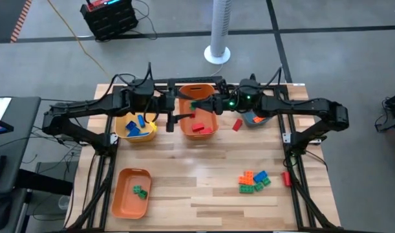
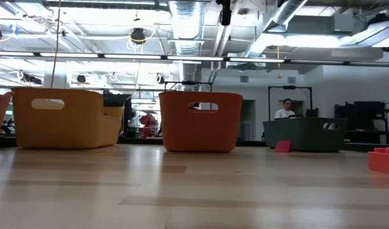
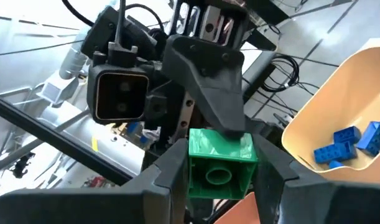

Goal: Sort blocks
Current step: Put the green game piece into the bottom orange bin

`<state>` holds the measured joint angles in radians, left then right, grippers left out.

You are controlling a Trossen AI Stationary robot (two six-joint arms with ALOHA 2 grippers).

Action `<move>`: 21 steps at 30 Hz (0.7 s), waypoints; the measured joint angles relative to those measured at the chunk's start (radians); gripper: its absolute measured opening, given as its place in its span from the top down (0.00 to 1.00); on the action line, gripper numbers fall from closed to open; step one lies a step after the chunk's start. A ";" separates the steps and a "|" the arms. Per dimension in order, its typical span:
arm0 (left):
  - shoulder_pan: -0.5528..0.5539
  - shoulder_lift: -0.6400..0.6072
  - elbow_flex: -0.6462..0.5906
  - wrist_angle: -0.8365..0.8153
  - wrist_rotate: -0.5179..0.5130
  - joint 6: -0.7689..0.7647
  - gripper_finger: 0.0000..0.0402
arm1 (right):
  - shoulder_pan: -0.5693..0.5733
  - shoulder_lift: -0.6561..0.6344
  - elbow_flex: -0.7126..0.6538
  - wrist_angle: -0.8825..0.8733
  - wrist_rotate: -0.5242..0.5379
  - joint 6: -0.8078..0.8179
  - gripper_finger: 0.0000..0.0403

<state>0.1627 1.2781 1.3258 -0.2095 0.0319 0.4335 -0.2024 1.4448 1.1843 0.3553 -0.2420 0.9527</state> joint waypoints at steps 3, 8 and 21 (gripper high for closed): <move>0.000 0.000 0.000 0.000 0.025 0.000 0.37 | 0.009 0.000 0.000 0.001 -0.007 0.000 0.65; 0.000 0.000 0.000 0.003 0.066 0.026 0.41 | 0.013 0.000 0.000 0.000 -0.013 0.000 0.65; 0.001 0.000 0.001 0.030 0.110 -0.055 0.67 | 0.012 0.000 0.000 0.009 -0.040 0.018 0.59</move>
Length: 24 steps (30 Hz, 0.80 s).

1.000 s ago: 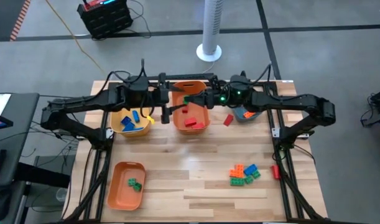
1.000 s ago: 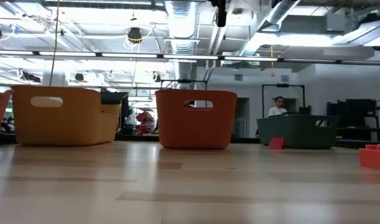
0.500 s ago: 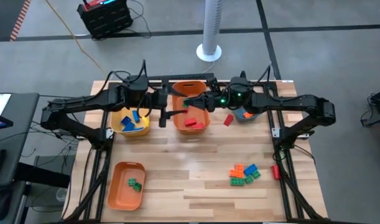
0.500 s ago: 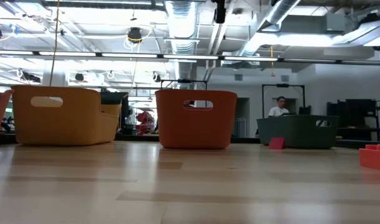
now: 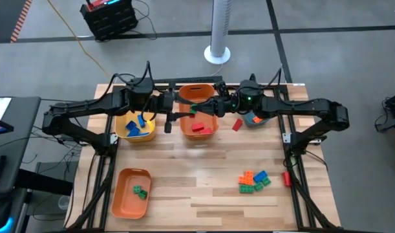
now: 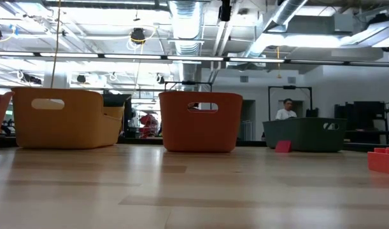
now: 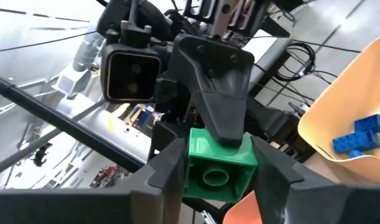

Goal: Sort blocks
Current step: Put the green game piece into the bottom orange bin

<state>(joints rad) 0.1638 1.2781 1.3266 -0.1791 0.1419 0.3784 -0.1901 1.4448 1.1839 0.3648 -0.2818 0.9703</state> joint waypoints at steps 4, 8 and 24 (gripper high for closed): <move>0.001 0.000 0.000 0.045 0.009 -0.070 0.67 | -0.002 -0.002 0.000 0.030 -0.015 -0.015 0.50; 0.001 -0.012 0.000 0.039 0.006 -0.138 0.65 | -0.037 -0.014 0.000 0.026 -0.068 -0.015 0.42; -0.212 -0.196 -0.004 -0.954 0.220 -1.005 0.65 | -0.284 -0.184 -0.001 -0.681 -0.142 -0.298 0.41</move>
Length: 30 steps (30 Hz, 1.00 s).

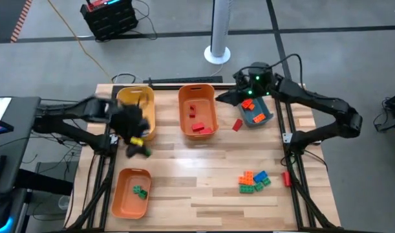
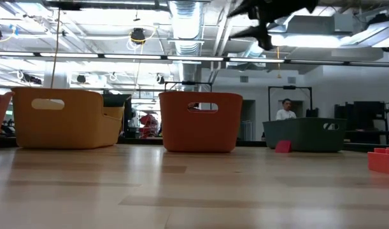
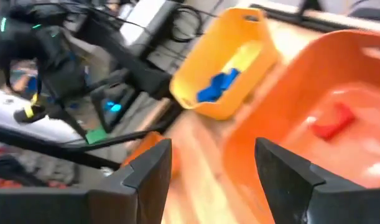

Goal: Sort blocks
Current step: Put the green game piece into the bottom orange bin

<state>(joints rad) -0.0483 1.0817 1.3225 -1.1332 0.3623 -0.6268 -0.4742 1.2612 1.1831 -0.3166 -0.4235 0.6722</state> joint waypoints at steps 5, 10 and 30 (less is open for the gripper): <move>-0.208 -0.010 -0.117 -0.160 -0.030 -0.239 0.65 | -0.076 -0.042 0.000 -0.109 0.003 -0.118 0.41; -0.358 -0.011 -0.301 -0.025 -0.031 -0.415 0.65 | -0.112 -0.080 0.000 -0.154 0.006 -0.188 0.41; -0.428 -0.008 -0.613 0.403 -0.158 -0.748 0.58 | 0.011 -0.201 0.000 -0.435 0.088 -0.344 0.41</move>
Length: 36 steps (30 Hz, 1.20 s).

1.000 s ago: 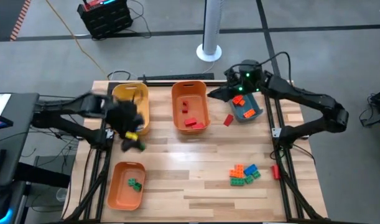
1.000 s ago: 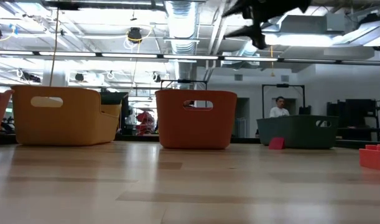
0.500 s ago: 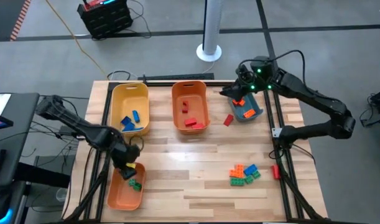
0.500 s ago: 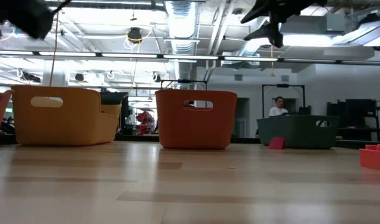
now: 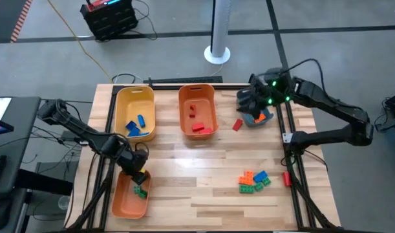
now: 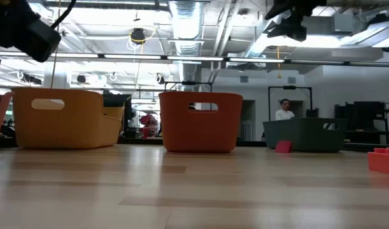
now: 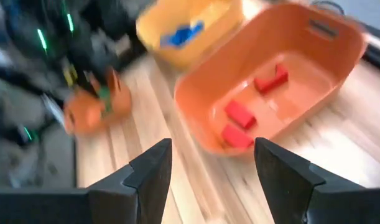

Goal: Sort blocks
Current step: Put the green game piece into the bottom orange bin, then put the orange game piece into the blue bin

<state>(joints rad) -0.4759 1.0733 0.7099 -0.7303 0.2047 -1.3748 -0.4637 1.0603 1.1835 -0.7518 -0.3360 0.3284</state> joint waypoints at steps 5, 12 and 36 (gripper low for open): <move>0.000 0.000 0.001 0.011 0.047 -0.008 0.43 | 0.118 0.031 0.000 -0.124 0.078 -0.135 0.41; 0.012 -0.016 0.002 0.060 0.264 -0.121 0.34 | 0.211 0.074 0.000 -0.148 0.101 -0.196 0.41; 0.130 -0.166 0.216 0.473 -0.103 0.411 0.33 | 0.829 0.544 0.001 -0.238 0.315 0.620 0.41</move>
<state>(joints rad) -0.3459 0.9072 0.9264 -0.2570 0.1021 -0.9641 0.3654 1.6044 1.1842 -0.9895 -0.0210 0.9487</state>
